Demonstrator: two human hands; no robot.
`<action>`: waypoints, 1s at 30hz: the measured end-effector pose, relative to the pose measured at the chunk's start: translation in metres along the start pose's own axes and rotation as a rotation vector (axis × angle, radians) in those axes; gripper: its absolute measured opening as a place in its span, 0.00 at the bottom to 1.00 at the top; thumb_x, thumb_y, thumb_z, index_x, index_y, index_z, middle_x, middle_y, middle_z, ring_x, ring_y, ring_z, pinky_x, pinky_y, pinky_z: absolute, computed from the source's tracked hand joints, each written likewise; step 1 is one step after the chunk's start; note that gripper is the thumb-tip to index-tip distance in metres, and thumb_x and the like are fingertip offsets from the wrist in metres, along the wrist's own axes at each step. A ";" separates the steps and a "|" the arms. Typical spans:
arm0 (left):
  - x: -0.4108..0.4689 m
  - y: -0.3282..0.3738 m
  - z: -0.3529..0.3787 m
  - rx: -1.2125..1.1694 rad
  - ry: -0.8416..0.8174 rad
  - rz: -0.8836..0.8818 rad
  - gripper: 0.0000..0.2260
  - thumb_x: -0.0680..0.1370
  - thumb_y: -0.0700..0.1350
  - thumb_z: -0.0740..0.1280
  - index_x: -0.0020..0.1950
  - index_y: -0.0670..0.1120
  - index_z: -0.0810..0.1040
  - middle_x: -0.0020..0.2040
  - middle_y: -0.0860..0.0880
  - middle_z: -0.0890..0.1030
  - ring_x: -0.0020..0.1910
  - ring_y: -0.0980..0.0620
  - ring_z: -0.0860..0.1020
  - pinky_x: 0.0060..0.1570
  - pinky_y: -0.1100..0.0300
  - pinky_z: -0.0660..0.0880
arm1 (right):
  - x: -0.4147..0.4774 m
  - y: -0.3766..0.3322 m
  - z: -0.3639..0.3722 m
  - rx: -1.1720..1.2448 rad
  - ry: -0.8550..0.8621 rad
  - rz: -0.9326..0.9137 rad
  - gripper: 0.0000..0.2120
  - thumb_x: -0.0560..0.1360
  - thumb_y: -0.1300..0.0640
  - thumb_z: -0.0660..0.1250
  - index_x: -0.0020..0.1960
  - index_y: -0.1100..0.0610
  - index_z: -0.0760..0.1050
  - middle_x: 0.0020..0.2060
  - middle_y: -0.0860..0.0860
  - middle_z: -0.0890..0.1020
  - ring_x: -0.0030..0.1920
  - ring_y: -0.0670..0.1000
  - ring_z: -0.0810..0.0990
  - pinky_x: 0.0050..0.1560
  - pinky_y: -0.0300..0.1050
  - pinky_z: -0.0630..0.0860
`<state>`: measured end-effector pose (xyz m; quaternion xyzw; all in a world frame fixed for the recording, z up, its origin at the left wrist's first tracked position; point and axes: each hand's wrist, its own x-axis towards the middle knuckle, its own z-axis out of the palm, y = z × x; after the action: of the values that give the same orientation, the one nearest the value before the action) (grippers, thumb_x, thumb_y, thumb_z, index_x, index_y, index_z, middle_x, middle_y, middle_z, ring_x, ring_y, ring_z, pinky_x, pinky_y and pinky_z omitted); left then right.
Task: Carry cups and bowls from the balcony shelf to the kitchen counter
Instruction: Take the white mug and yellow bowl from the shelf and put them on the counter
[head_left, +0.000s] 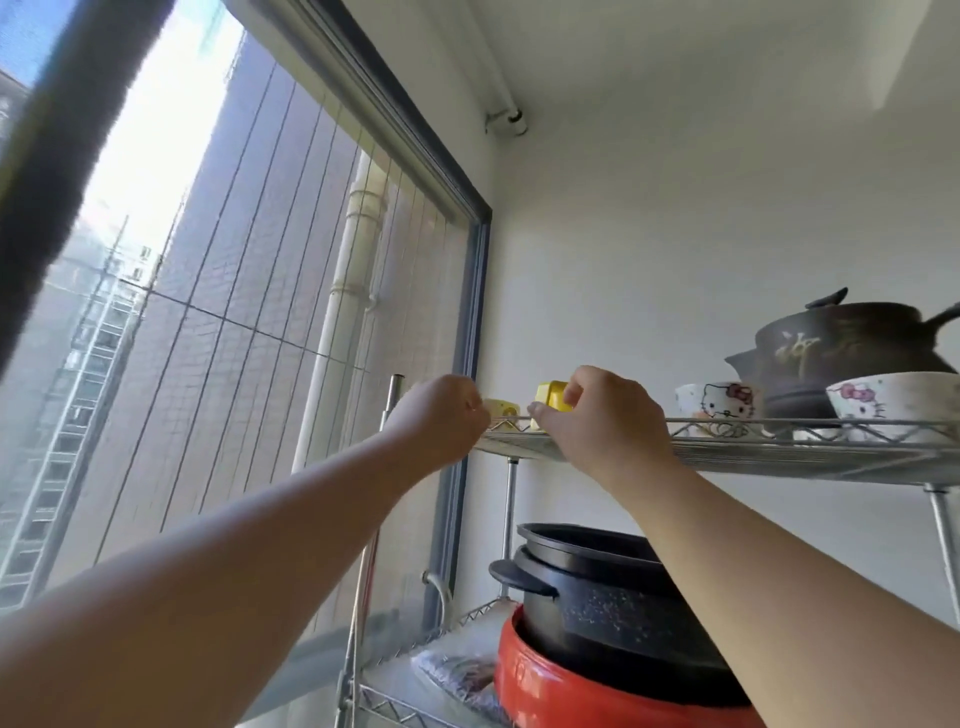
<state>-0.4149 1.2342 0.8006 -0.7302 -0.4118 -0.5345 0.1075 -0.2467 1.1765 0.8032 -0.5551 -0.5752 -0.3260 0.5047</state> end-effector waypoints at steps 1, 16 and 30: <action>0.008 -0.005 0.003 -0.004 0.015 -0.034 0.07 0.75 0.47 0.66 0.46 0.46 0.83 0.40 0.49 0.83 0.37 0.51 0.80 0.32 0.58 0.77 | 0.007 0.000 0.006 -0.073 0.027 0.000 0.21 0.67 0.36 0.67 0.43 0.54 0.76 0.41 0.53 0.83 0.47 0.59 0.78 0.46 0.48 0.71; 0.075 -0.028 0.038 -0.086 -0.160 -0.411 0.13 0.74 0.50 0.72 0.46 0.40 0.79 0.39 0.47 0.80 0.28 0.54 0.72 0.20 0.64 0.65 | 0.046 -0.002 0.036 -0.243 -0.123 0.150 0.22 0.63 0.40 0.70 0.30 0.53 0.60 0.27 0.48 0.65 0.37 0.56 0.70 0.43 0.48 0.62; 0.080 -0.001 0.019 -0.882 -0.539 -0.793 0.08 0.80 0.40 0.64 0.46 0.35 0.75 0.19 0.47 0.74 0.14 0.60 0.64 0.13 0.72 0.60 | 0.077 0.012 0.004 0.279 -0.367 0.552 0.07 0.71 0.67 0.63 0.34 0.60 0.70 0.38 0.55 0.82 0.29 0.48 0.82 0.31 0.39 0.76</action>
<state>-0.3956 1.2847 0.8618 -0.6069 -0.4045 -0.4507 -0.5146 -0.2262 1.2060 0.8728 -0.6647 -0.5235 0.0096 0.5330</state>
